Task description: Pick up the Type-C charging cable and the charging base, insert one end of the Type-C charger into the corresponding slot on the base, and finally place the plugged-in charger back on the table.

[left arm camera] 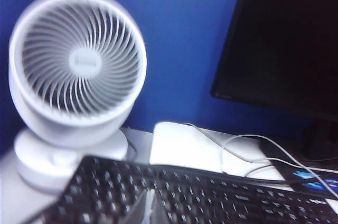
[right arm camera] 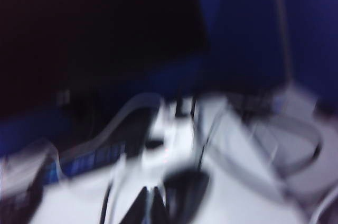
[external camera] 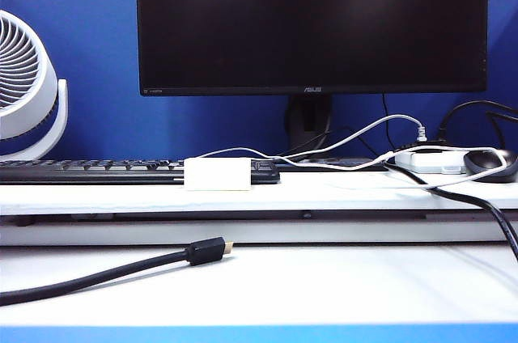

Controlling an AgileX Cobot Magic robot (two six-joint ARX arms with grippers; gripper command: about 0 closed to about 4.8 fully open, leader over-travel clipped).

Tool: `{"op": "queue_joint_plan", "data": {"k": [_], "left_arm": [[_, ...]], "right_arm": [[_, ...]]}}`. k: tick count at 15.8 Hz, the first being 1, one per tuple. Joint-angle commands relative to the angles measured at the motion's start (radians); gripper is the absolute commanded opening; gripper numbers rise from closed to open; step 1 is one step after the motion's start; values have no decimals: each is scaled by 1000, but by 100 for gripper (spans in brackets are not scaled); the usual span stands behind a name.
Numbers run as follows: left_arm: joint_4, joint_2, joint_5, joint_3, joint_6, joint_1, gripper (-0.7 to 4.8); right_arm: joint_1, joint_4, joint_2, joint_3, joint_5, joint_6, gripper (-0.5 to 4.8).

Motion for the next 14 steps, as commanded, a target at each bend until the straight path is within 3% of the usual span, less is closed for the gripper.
{"op": "queue_joint_plan", "data": {"k": [1,3,4,6,7,9,10,12,14], "left_arm": [[54,271,36,215,106,-2,-4],[64,475,165,389,175,-2,-4],[56,597,277,499,218,-2,-4],[-40,787,414,690,267,-3,-4],[-155,900,471,819,316,-12,-4],[-341,1070,493,995,497,-76,-4],[-381,1112,494,1026,555,-107,-4],[-478,1196,464,1057,746,-228,-5],[-558,1258,432,1057,807,-330,-5]], "right_arm": [[1,68,103,123,18,-22,-1],[2,129,202,206,18,-32,-2],[1,135,293,280,19,-32,-2],[2,148,428,381,18,-35,-1],[2,177,523,449,17,-35,-1],[3,202,695,585,-21,-39,-2],[3,201,750,625,-71,-39,-1],[5,201,884,714,-187,-38,-1],[47,201,969,761,-264,-39,-1]]}}
